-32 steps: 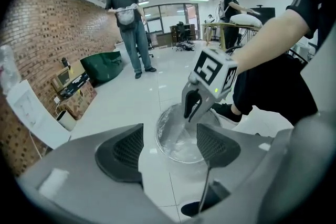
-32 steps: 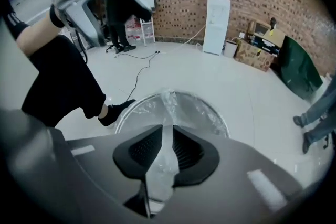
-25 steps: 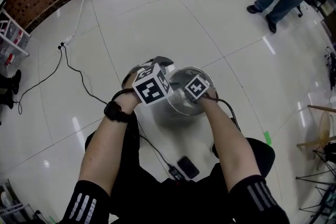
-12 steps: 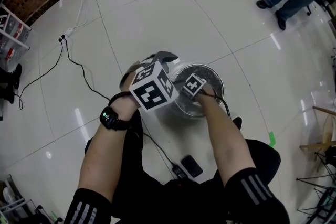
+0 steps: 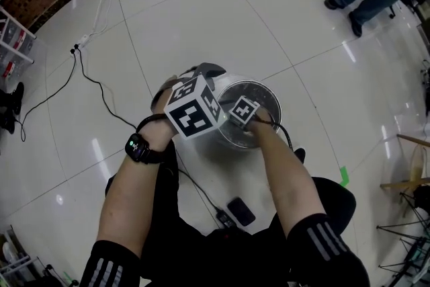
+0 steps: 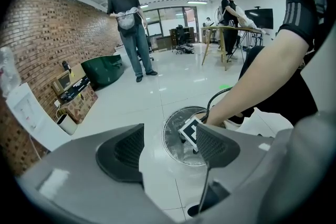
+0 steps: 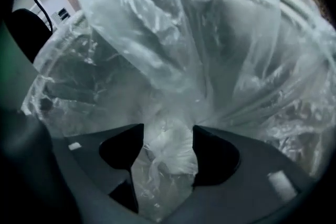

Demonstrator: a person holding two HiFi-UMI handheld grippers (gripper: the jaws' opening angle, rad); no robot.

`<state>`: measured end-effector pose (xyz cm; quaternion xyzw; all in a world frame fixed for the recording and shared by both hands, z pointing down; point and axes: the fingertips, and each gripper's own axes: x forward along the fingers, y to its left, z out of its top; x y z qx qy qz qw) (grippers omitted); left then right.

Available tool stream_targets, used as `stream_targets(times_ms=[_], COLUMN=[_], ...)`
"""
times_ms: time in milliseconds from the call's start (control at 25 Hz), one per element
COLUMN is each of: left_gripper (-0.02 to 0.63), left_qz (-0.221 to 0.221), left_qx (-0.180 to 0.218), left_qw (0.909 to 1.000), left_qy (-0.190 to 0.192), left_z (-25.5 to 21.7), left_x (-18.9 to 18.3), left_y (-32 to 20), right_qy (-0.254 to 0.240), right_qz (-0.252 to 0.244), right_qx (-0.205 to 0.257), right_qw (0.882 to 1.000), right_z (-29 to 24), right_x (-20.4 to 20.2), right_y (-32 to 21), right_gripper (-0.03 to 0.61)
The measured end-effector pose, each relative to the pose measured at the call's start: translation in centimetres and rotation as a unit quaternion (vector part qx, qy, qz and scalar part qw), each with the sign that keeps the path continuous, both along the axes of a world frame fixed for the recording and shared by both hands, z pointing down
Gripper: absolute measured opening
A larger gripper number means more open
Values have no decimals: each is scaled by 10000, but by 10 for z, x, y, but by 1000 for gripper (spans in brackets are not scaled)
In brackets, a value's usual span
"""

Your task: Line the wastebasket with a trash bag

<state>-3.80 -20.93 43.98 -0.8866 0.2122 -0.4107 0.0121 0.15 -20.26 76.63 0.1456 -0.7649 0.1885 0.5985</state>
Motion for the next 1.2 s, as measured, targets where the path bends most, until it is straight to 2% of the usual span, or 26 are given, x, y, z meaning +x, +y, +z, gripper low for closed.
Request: stream_targets(times_ms=[80,160,360,480,600,680,760,840,960,1040,1200], left_gripper=[307,307,307,305,300,299,300,299,299,299,299], left_qz=[-13,-18,-33,-71,-32,23,81,122,164,196,256], left_qx=[-8,1,43,28,-1,-10,-13,-9,6,20,0], left_qw=[10000,10000,10000,10000,10000,10000,10000,9999,9998,9997,9996], left_qy=[-10,4,-25,15,33,21,25,54,98,110,78], left_z=[1,1,1,1,5,7,7,7,5,4,5], left_x=[-1,0,1,0,3,8,14,20,26,29,32], left_y=[0,0,-1,-2,1,3,5,7,8,9,14], right_qy=[-441,-633,-612,-917,-1448,-1766,-2050,-2346,-2875,-3145,-3469], right_qz=[-129,-201,-393,-380,-168,14,142,282,504,711,1006], right_qx=[-121,-148,230,609,1184,1424,1647,1868,2087,2100,1993], right_qw=[9989,9977,9971,9932,9822,9739,9647,9536,9334,9230,9109], right_z=[-18,-37,-96,-145,-199,-233,-263,-291,-329,-343,-344], right_x=[-16,-19,1,8,16,25,35,43,51,58,66], right_y=[10,16,19,17,5,2,1,3,10,12,11], right_gripper=[302,302,301,280,220,155,117,93,8,8,8])
